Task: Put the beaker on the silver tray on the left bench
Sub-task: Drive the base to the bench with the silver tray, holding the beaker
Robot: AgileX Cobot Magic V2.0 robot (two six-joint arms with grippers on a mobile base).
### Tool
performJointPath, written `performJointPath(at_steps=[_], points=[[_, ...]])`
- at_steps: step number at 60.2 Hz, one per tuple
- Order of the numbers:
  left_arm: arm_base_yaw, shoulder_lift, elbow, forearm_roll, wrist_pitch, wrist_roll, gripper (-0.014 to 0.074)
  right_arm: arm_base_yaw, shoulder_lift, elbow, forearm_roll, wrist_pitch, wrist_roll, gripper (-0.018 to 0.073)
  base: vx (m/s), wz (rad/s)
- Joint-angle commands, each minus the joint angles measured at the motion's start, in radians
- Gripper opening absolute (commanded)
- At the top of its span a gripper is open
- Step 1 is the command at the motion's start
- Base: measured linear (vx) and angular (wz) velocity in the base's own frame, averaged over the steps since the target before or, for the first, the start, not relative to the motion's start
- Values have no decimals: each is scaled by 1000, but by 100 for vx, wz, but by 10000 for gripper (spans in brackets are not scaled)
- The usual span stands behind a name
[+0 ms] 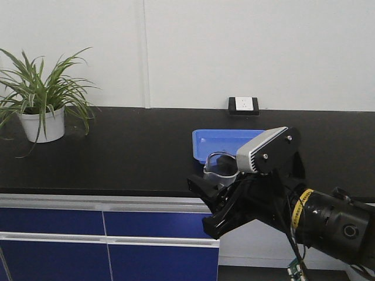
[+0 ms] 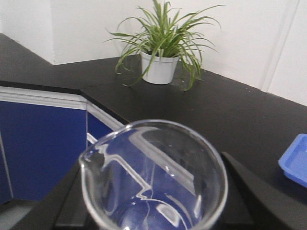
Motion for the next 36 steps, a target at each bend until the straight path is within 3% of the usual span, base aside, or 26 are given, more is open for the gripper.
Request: performJointPath(at_steps=[1,18,36], points=[[-5,-7,20,-8,-79,-1,1,-1,-33,-27,21,-57,0,-11,-27,14],[-5,-7,20,-8,-79,-1,1,-1,-33,-27,21,-57,0,-11,-23,25],[-5,-7,20,-8,-79,-1,1,-1,-33,-27,21,-53,0,-11,-13,53]])
